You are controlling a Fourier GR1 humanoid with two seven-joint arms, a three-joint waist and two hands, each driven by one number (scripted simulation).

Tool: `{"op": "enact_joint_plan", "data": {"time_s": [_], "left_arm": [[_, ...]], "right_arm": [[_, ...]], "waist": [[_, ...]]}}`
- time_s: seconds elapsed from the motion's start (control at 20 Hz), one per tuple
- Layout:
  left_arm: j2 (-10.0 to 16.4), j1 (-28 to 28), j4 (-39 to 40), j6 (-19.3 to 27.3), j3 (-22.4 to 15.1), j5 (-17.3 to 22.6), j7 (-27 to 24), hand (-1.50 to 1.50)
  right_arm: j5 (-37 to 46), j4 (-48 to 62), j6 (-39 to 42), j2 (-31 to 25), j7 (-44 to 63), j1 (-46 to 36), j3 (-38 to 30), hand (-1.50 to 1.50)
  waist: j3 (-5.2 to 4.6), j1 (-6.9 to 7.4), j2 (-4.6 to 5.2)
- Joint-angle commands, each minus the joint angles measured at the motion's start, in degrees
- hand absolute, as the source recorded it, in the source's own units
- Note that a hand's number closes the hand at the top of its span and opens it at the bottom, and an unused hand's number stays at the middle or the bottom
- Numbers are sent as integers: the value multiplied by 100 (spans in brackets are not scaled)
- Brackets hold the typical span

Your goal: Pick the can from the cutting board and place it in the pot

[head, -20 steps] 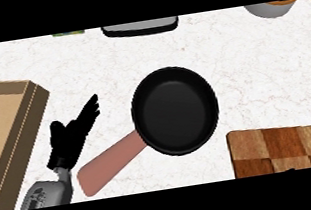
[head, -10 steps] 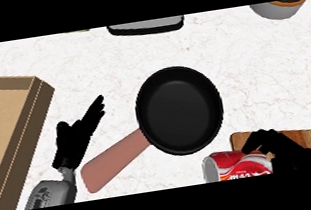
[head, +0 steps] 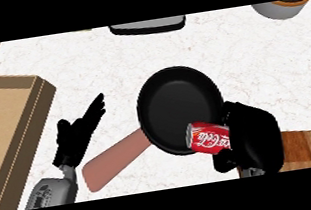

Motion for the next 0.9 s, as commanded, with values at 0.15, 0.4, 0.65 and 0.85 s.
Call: {"op": "enact_joint_plan", "data": {"time_s": [0.15, 0.4, 0.65, 0.85], "left_arm": [[-10, 65, -105, -4, -35, -17, 50, 0], [-92, 90, 22, 12, -70, -57, 0, 0], [-54, -19, -10, -29, -6, 2, 92, 0], [23, -18, 38, 36, 160, 31, 103, 0]], "right_arm": [[-1654, 1647, 416, 23, 1490, -1323, -349, -150], [-2078, 2204, -1733, 23, 983, -2560, -344, -150], [-2013, 1812, -3308, 23, 664, -3146, -824, -150], [-1514, 1687, -4486, 24, 954, -3318, -1037, -150]], "waist": [[17, 43, -41], [28, -55, -73], [31, -98, -92], [25, -222, -126]]}}
